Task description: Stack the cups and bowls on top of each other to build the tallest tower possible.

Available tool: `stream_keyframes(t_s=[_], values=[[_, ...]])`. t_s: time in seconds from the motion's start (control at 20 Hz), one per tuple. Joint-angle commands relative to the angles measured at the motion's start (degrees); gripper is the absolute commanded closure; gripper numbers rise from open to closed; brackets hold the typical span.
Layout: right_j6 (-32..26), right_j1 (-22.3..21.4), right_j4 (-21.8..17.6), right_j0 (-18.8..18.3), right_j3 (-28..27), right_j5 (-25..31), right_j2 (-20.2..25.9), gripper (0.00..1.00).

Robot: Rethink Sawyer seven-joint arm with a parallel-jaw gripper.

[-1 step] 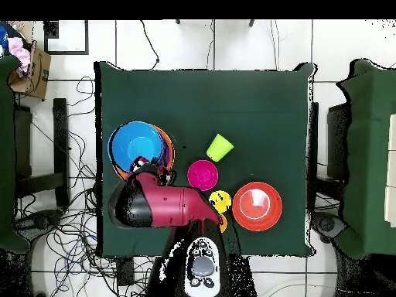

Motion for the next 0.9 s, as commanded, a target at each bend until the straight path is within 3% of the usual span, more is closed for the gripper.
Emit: stream_keyframes(t_s=[0.05, 0.35, 0.9], values=[[5.13, 6.41, -1.57, -0.83, 4.70, -1.01, 5.82, 1.00], [3.40, 5.82, -1.35, -0.40, 4.86, 4.41, 5.27, 1.00], [2.34, 5.44, -1.43, -0.34, 5.06, 7.54, 4.98, 1.00]])
